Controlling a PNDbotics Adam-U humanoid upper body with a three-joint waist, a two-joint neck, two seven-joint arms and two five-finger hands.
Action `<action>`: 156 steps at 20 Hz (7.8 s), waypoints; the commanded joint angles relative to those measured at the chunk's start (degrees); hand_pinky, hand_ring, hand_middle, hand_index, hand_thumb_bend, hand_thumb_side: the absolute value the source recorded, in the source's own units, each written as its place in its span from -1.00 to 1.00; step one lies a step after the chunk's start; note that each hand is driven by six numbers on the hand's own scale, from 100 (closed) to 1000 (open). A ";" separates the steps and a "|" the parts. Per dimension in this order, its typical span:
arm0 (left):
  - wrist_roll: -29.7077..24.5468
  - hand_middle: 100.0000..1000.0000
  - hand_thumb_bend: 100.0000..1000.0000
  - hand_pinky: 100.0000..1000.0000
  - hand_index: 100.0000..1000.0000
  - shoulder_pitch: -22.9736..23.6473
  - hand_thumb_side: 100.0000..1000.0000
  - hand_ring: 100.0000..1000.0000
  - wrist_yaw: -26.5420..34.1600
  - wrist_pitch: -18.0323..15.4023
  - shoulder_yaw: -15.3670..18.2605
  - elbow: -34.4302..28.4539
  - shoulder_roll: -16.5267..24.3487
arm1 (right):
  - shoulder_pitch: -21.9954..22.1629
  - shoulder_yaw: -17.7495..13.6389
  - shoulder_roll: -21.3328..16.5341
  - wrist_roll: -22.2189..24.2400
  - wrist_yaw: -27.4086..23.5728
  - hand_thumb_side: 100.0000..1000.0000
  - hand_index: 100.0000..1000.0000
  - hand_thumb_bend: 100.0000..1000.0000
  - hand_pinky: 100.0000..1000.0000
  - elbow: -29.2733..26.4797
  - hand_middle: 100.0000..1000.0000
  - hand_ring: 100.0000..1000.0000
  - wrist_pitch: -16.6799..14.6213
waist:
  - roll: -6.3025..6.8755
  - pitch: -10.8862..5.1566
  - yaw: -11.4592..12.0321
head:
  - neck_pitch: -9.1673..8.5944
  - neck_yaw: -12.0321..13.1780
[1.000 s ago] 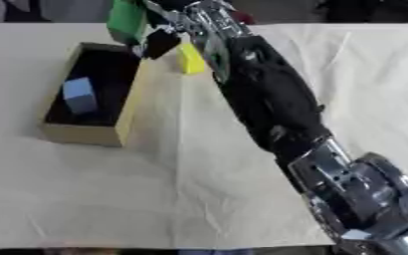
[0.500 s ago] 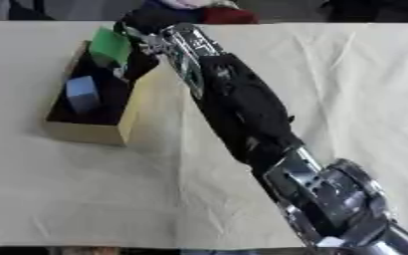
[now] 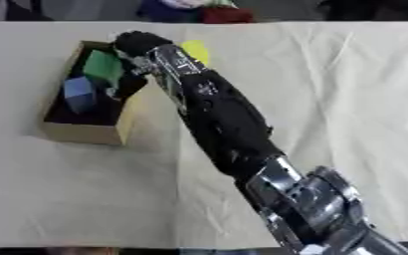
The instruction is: Pick up objects on the table and place them in the box.
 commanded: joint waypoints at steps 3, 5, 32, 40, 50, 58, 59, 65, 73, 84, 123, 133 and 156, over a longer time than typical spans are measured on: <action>-0.22 0.40 -1.00 0.40 0.54 -0.65 0.43 0.16 0.27 -0.03 0.04 -0.94 0.77 | -1.22 0.01 1.24 0.75 2.36 0.17 0.73 -1.00 0.65 -1.65 0.38 0.75 -2.19 | 0.51 -0.73 0.08 | 0.29 -0.60; -0.24 0.40 -1.00 0.40 0.54 -0.65 0.43 0.16 0.28 -0.02 0.05 -0.94 0.77 | -1.30 0.16 1.53 1.13 4.10 0.20 0.76 -0.87 0.68 -2.74 0.44 0.80 -2.33 | 0.49 -0.71 0.12 | 0.29 -0.66; -0.49 0.40 -1.00 0.40 0.54 -0.26 0.44 0.15 0.16 0.22 0.23 -0.94 0.84 | -1.03 -3.65 -3.51 0.40 3.11 0.24 0.80 -0.91 0.71 -14.20 0.38 0.82 4.24 | 0.57 -0.57 -0.80 | 0.29 0.42; 0.22 0.40 -1.00 0.40 0.54 -0.22 0.43 0.15 -0.21 -0.22 0.35 -0.94 1.07 | -1.57 -6.04 -10.25 1.21 2.05 0.26 0.81 -0.92 0.71 -15.83 0.39 0.83 7.82 | 1.10 0.33 -1.88 | 0.29 0.89; 0.04 0.40 -1.00 0.40 0.54 -0.58 0.43 0.15 -0.56 -0.30 0.18 -0.94 1.01 | -0.81 -6.77 -11.87 0.37 4.10 0.34 0.81 -0.84 0.71 -13.23 0.40 0.84 9.22 | 1.46 1.33 -2.14 | -0.73 0.35; -0.35 0.41 -1.00 0.40 0.54 -0.90 0.44 0.15 -0.50 -0.24 0.02 -0.94 0.82 | -0.50 -7.65 -9.86 -0.86 8.22 0.40 0.84 -0.60 0.71 -9.24 0.42 0.85 10.61 | 1.49 1.88 -1.71 | -1.59 -0.24; -0.39 0.41 -1.00 0.40 0.54 -0.93 0.44 0.15 -0.49 -0.25 0.01 -0.94 0.80 | -0.43 -7.91 -9.58 -1.10 8.90 0.42 0.84 -0.58 0.71 -8.69 0.42 0.85 11.04 | 1.50 1.95 -1.63 | -1.79 -0.33; -0.63 0.41 -1.00 0.40 0.54 -1.07 0.44 0.15 -0.50 -0.30 -0.02 -0.94 0.67 | 0.19 -9.73 -8.13 -3.09 12.65 0.41 0.85 -0.54 0.71 -7.11 0.42 0.85 14.27 | 1.60 2.43 -1.07 | -2.93 -0.74; -0.83 0.41 -1.00 0.40 0.53 -1.15 0.44 0.15 -0.60 -0.28 -0.02 -0.94 0.56 | 0.57 -11.17 -8.01 -3.92 15.00 0.45 0.84 -0.58 0.71 -6.30 0.41 0.84 16.55 | 1.60 2.81 -1.01 | -3.35 -0.90; -1.03 0.41 -1.00 0.41 0.53 -1.22 0.44 0.15 -0.74 -0.29 0.00 -0.94 0.45 | 0.73 -12.98 -8.47 -4.40 13.93 0.51 0.84 -0.72 0.72 -6.86 0.38 0.84 19.36 | 1.60 3.49 -0.75 | -3.83 -0.93; -1.59 0.42 -1.00 0.41 0.53 -1.74 0.44 0.14 -1.09 -0.48 -0.25 -0.94 1.55 | -5.24 -16.43 -10.76 1.78 13.28 0.78 0.87 -0.68 0.72 1.68 0.41 0.86 27.07 | -0.22 4.65 1.19 | -4.14 -0.73; -1.74 0.42 -1.00 0.41 0.53 -1.74 0.44 0.15 -1.13 -0.39 -0.23 -0.94 1.49 | -4.10 -17.06 -10.74 1.65 13.52 0.81 0.87 -0.69 0.72 1.88 0.38 0.86 28.67 | -0.09 4.74 1.19 | -4.37 -0.95; -1.81 0.43 -1.00 0.40 0.53 -1.70 0.43 0.14 -0.95 -0.32 -0.16 -0.94 1.34 | -3.08 -16.70 -10.61 -4.03 8.44 -0.06 0.28 -1.00 0.43 0.11 -0.22 0.53 29.91 | 0.08 4.59 1.62 | -4.32 -1.49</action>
